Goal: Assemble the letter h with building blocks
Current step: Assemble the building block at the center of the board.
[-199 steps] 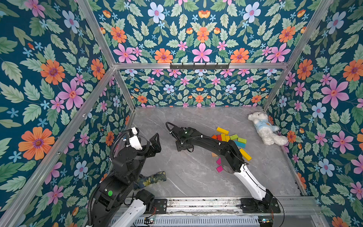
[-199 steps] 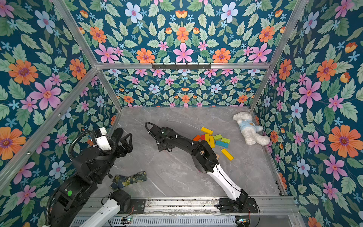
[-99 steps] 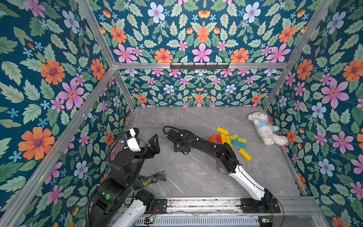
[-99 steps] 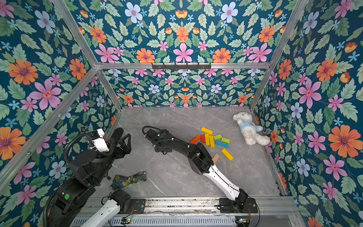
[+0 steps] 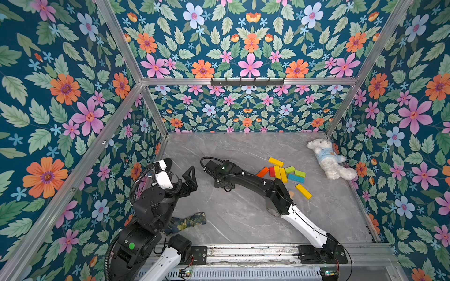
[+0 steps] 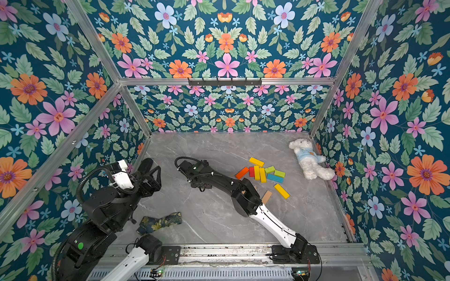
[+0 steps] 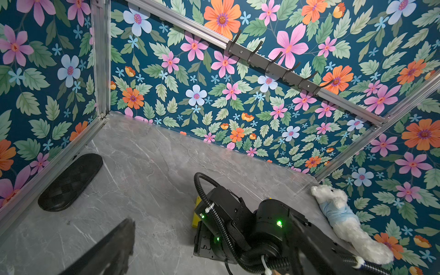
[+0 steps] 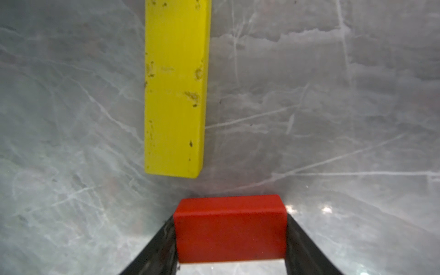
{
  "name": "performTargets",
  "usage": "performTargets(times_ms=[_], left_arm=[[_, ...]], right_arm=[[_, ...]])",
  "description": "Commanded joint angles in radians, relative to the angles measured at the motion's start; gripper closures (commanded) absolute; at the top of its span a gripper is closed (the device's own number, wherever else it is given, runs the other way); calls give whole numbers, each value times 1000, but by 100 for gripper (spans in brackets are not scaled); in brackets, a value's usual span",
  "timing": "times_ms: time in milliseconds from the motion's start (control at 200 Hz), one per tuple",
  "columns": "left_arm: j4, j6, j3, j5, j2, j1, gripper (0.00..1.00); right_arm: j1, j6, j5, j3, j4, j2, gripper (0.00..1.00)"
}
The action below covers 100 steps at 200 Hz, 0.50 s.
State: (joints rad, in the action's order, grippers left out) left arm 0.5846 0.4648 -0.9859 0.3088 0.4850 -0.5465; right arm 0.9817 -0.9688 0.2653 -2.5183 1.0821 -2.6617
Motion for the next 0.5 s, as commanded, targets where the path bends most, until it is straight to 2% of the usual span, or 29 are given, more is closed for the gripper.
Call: performTargets(times_ms=[0,215,495], left_arm=[[11,-14,-6,10,0,0,1],[11,-15,-8,11,8,0,1],[12,-18,-7,22,10,0,1]], right_arm=[[0,-27,13,-36,29,-24,34],[-5,-17,3,-56,2,-44,31],[-10,0,2,-56,-16,-50,18]])
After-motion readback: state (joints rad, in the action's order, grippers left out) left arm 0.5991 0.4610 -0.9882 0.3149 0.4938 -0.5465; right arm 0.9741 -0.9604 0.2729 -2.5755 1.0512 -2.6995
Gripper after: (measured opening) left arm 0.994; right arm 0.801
